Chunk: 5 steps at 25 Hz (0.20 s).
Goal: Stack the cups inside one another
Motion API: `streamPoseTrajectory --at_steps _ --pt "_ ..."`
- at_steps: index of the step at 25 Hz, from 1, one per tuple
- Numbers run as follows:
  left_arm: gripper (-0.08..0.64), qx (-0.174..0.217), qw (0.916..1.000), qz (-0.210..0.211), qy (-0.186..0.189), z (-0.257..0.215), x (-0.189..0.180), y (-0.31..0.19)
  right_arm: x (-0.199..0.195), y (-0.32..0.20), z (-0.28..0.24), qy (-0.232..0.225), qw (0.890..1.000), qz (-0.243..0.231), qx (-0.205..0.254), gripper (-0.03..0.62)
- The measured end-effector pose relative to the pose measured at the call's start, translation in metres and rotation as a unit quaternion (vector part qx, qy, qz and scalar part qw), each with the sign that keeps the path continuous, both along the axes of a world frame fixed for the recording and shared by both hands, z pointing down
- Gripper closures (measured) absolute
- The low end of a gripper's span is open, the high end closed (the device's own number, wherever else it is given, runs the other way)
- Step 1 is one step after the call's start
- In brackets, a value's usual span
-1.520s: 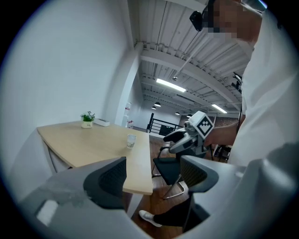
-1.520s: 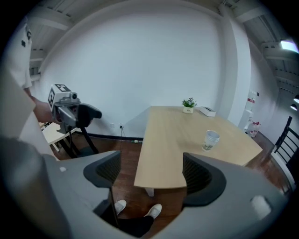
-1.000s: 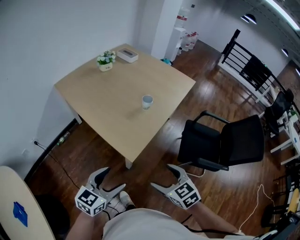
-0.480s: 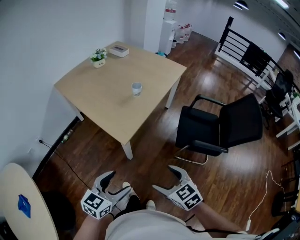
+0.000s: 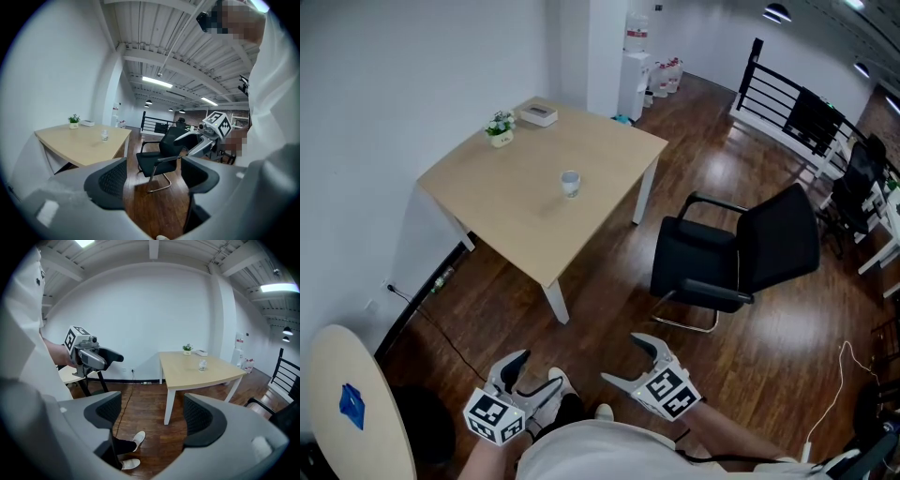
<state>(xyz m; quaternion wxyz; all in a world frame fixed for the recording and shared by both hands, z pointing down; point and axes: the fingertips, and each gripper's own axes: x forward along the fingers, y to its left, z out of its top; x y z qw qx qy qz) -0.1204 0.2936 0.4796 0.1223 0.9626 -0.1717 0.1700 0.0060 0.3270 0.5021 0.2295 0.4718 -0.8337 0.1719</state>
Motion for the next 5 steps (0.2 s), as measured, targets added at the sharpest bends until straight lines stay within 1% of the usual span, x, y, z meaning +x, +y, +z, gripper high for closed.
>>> streamPoseTrajectory --at_steps 5 --pt "0.178 0.009 1.0 0.002 0.004 -0.005 0.004 0.014 0.002 0.01 -0.002 0.006 1.0 -0.003 0.004 0.186"
